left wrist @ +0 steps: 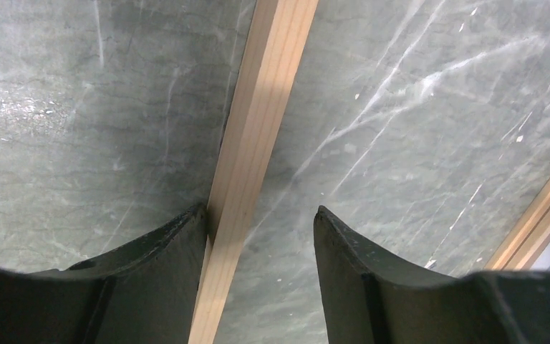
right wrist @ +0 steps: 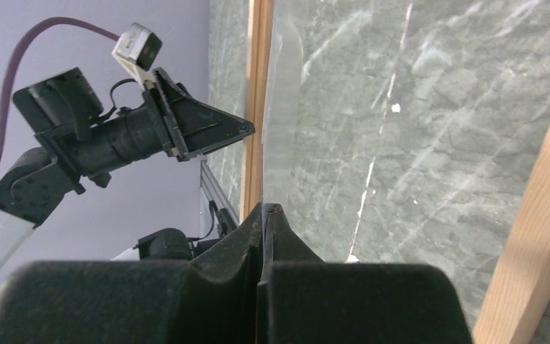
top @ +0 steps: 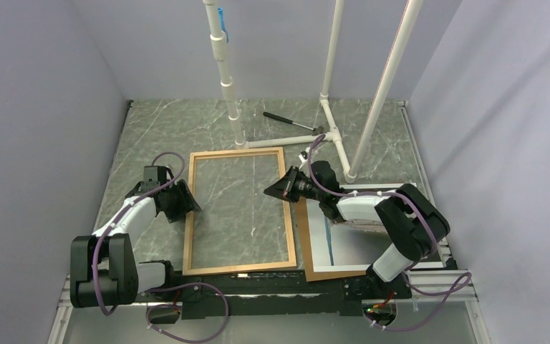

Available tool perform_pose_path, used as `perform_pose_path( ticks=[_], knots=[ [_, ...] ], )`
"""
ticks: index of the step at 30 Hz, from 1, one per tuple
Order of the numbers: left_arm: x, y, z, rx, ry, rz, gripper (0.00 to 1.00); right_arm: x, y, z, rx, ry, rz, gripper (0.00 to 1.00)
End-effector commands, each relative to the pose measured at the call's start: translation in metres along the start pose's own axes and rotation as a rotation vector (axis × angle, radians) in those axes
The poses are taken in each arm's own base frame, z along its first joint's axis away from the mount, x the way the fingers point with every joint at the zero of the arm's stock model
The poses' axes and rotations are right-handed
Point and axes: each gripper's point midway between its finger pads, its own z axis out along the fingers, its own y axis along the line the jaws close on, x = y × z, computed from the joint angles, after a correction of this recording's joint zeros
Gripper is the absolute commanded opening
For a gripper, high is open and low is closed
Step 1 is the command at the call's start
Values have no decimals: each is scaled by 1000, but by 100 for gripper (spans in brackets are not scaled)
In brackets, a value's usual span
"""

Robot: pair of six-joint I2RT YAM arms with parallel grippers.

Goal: Put the photo into the frame
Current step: Place the photo frame item in the photo frame.

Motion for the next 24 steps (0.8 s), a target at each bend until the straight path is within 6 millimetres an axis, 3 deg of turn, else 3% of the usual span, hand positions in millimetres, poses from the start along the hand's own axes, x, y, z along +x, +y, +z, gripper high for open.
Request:
perform_pose_path(
  ticks=[1,8,19,24],
  knots=[
    [0,-25,-3,123,7,19,59,-1,13,9,-61,11,12,0],
    [-1,-28,-3,136,7,22,61,6,2,10,-42,31,20,0],
    [2,-28,-1,145,21,22,61,0,10,7,-57,8,-103,0],
    [3,-28,-1,147,27,21,62,-2,11,7,-54,8,-124,16]
  ],
)
